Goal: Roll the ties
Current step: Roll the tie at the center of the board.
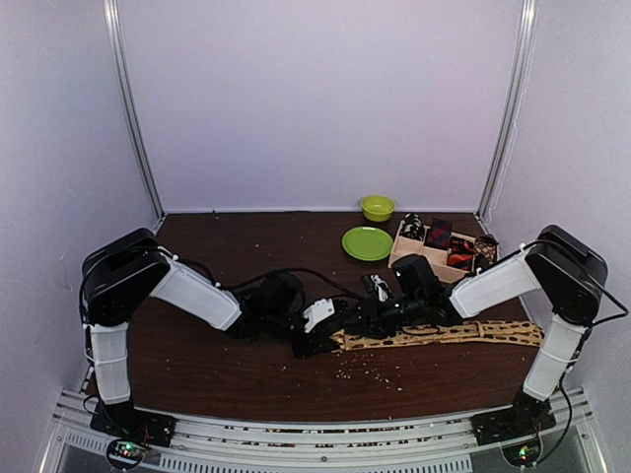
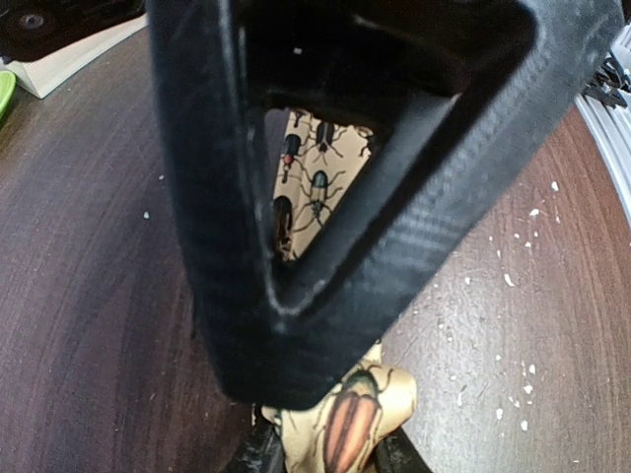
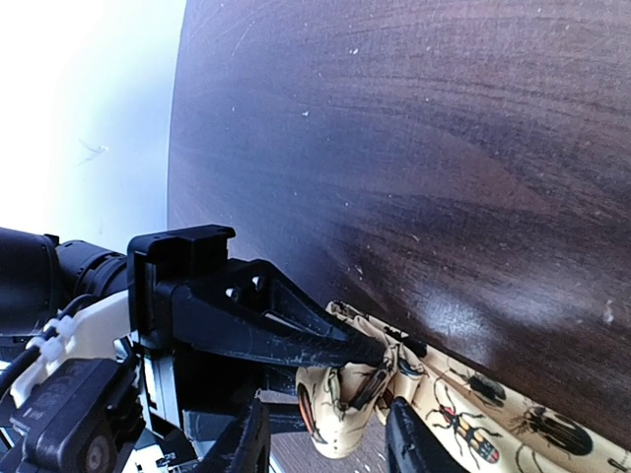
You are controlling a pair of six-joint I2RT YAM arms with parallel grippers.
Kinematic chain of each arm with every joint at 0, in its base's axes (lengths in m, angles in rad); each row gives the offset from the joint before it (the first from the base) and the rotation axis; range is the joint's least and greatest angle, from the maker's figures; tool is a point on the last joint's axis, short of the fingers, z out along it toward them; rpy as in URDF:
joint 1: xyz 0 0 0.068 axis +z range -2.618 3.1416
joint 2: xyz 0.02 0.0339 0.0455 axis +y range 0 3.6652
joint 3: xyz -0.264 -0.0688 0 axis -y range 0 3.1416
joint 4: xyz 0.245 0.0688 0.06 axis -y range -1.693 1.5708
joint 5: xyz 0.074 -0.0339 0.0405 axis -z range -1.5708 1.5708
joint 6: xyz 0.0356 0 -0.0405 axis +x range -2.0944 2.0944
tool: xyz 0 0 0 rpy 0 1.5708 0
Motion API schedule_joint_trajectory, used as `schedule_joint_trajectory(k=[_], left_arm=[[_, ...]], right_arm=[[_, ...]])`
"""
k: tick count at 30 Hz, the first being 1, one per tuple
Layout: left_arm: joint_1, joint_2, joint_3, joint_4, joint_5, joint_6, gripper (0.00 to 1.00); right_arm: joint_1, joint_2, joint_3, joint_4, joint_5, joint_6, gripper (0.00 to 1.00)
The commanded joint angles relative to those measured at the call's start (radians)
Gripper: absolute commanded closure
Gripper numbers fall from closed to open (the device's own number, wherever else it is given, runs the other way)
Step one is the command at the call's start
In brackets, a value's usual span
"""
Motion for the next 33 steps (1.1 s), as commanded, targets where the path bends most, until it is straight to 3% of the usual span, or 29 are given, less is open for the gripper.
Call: schedule_joint_trajectory(k=[1, 10, 14, 20, 29, 30, 33], left_arm=[[-0.003, 0.029, -0.024, -0.101, -0.003, -0.001, 0.71], [-0.003, 0.039, -0.007, -0.115, -0.006, -0.001, 0.71], [-0.003, 0.039, -0.007, -0.115, -0.012, -0.007, 0.71], [-0.003, 0.024, -0.011, -0.114, -0.021, -0.014, 0.67], [0.003, -0.192, -0.115, 0.007, -0.09, -0.037, 0.26], [0.003, -0.226, -0.133, 0.029, -0.106, -0.044, 0.06], [0.003, -0.32, -0.183, 0.08, -0.168, -0.069, 0.02]], right_arm=[[0.012, 0.026, 0.027, 0.026, -0.002, 0.016, 0.61], [0.032, -0.001, -0.025, 0.037, -0.002, 0.016, 0.61], [0.044, 0.01, -0.01, 0.028, -0.004, 0.009, 0.65], [0.051, 0.02, 0.015, -0.047, 0.028, -0.039, 0.98], [0.043, 0.038, 0.005, -0.097, 0.042, -0.085, 1.0], [0.04, 0.04, 0.002, -0.096, 0.043, -0.088, 1.0], [0.035, 0.046, -0.003, -0.094, 0.04, -0.092, 1.0]])
